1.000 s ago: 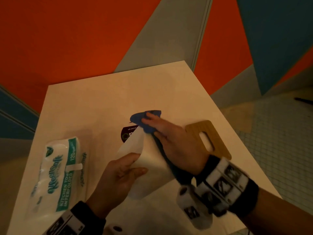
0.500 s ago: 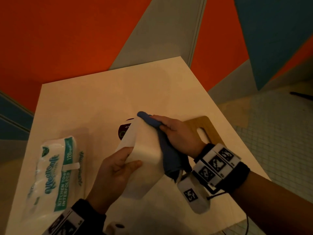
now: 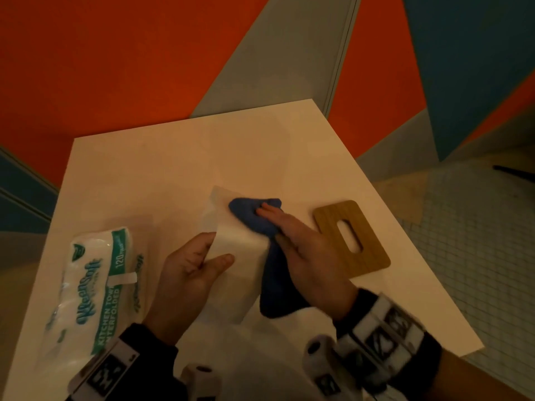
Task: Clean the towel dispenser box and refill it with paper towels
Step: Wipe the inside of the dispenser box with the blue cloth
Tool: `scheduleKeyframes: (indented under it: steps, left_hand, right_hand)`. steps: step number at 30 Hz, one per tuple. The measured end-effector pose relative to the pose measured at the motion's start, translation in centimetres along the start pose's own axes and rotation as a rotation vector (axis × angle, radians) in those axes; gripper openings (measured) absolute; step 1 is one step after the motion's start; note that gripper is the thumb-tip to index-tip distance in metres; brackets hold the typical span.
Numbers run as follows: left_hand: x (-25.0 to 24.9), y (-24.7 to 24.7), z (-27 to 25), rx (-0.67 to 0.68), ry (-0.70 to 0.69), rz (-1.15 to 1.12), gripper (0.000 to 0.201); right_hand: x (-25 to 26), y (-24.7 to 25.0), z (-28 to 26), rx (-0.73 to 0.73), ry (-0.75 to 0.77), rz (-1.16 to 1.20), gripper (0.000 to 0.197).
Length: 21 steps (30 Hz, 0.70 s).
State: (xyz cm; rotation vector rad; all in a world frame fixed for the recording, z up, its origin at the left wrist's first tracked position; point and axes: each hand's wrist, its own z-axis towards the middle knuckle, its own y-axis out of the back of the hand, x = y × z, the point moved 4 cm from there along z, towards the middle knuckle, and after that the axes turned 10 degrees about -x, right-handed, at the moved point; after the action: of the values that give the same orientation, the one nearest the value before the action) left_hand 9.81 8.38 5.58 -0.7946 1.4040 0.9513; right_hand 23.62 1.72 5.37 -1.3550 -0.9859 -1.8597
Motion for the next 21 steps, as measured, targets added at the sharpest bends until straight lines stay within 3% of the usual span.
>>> scheduleKeyframes:
  steps: [5, 7, 11, 13, 16, 19, 21]
  left_hand:
    - [0.3, 0.4, -1.2, 0.036, -0.057, 0.040, 0.029]
    - [0.2, 0.6, -1.5, 0.023, -0.076, 0.064, 0.023]
    - [0.6, 1.5, -1.0, -0.026, -0.045, 0.059, 0.045]
    - [0.6, 1.7, -1.0, -0.027, -0.046, 0.070, 0.039]
    - [0.7, 1.6, -1.2, 0.014, -0.052, 0.083, 0.020]
    - [0.4, 0.9, -0.7, 0.068, -0.054, 0.131, 0.026]
    - [0.3, 0.9, 0.2, 0.031, 0.002, 0.119, 0.036]
  right_hand:
    - [-2.9, 0.0, 4.0, 0.054, -0.298, -0.095, 0.035]
    - [-2.6, -0.2, 3.5, 0.034, -0.259, -0.102, 0.035]
    - [-0.8, -1.0, -1.5, 0.002, -0.038, -0.073, 0.039]
    - [-0.8, -2.0, -3.7, 0.056, -0.090, 0.069, 0.039]
    - [-0.7, -1.6, -3.2, 0.064, -0.053, -0.004, 0.037]
    - [-2.1, -0.7, 0.1, -0.002, -0.097, -0.045, 0.036]
    - [-2.5, -0.3, 2.0, 0.016, -0.143, -0.128, 0.034]
